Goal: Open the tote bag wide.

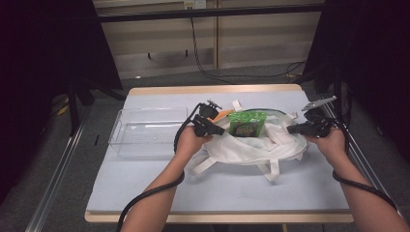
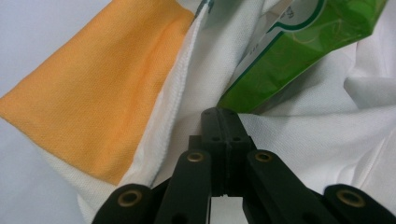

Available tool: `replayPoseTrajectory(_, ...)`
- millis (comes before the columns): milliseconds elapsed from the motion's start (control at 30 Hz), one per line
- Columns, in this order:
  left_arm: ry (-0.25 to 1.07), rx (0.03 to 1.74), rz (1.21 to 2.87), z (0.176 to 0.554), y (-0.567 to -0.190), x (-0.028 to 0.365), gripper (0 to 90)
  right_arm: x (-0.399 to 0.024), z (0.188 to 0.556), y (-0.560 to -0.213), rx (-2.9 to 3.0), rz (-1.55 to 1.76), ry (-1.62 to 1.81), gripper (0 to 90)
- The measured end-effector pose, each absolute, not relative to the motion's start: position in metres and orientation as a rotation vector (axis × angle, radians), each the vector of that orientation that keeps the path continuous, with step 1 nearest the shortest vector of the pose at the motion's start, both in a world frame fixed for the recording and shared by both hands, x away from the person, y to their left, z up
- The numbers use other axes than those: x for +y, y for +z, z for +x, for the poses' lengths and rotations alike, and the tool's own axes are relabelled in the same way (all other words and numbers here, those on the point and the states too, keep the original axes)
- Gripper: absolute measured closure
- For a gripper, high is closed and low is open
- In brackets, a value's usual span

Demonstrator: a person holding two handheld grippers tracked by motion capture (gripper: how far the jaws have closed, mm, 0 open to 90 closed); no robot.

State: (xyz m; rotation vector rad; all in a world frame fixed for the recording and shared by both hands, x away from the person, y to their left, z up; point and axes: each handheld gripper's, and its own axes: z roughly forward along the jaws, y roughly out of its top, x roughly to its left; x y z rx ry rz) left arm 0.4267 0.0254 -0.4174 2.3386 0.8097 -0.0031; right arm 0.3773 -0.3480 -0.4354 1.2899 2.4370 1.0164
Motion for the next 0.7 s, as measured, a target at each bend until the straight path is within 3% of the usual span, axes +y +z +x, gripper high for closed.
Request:
replayPoseTrajectory(267, -0.044, 0.806, 2.331, 0.425, -0.412, 0.027, 86.7, -0.345, 0.371, -0.426, 2.417, 1.287, 1.046, 88.8)
replayPoseTrajectory(700, -0.073, 0.710, 2.366, 0.418, -0.395, 0.022, 66.6, -0.332, 0.346, -0.403, 2.390, 1.232, 1.102, 68.7)
